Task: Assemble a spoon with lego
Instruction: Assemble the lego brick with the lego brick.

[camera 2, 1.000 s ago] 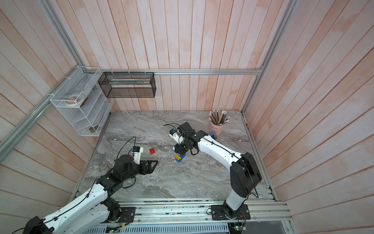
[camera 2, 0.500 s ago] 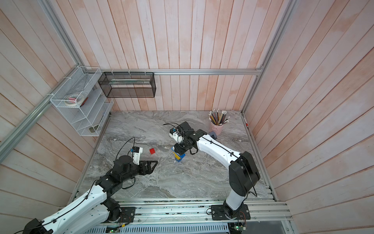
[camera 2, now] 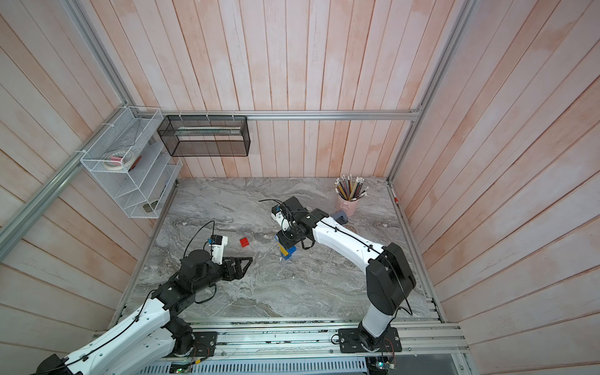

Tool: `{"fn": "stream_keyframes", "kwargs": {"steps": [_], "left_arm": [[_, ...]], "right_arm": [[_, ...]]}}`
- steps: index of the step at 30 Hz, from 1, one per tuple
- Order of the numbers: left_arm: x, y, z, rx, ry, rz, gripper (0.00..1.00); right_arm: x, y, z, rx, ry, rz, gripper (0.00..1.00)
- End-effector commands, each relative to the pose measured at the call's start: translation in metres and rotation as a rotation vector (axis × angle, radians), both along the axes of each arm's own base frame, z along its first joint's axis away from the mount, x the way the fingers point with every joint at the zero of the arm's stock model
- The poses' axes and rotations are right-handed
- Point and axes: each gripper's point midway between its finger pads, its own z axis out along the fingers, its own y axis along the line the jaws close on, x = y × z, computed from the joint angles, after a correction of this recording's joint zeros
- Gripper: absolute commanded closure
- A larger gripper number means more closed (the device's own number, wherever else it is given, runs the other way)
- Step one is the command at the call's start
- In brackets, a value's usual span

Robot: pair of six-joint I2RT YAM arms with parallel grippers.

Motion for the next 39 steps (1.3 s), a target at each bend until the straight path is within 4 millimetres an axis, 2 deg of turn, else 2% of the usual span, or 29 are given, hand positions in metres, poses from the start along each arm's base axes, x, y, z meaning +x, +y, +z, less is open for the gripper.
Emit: {"fn": "stream_keyframes", "kwargs": {"steps": [1, 11, 15, 26, 33, 39], "left_arm": [[-0.003, 0.002, -0.005, 0.018, 0.003, -0.002, 0.00], [-0.005, 0.003, -0.003, 0.015, -0.004, -0.003, 0.00], [-0.006, 0.004, -0.002, 0.015, -0.006, -0.002, 0.00], [-0.006, 0.005, 0.001, 0.009, -0.003, 0.003, 0.00], [-0.006, 0.006, 0.003, 0.006, -0.009, 0.013, 0.00], [-0.005, 0.006, 0.005, 0.008, -0.014, 0.012, 0.00]], "right_arm": [[-0.035, -0.039, -0.070, -0.243, 0.197, -0.045, 1.00], [-0.055, -0.042, -0.097, -0.226, 0.321, -0.044, 1.00], [-0.065, -0.050, -0.107, -0.229, 0.345, -0.054, 1.00], [-0.076, -0.069, -0.116, -0.274, 0.341, -0.097, 1.00], [-0.071, -0.070, -0.108, -0.286, 0.314, -0.120, 1.00], [-0.052, -0.051, -0.085, -0.222, 0.252, -0.129, 1.00]]}}
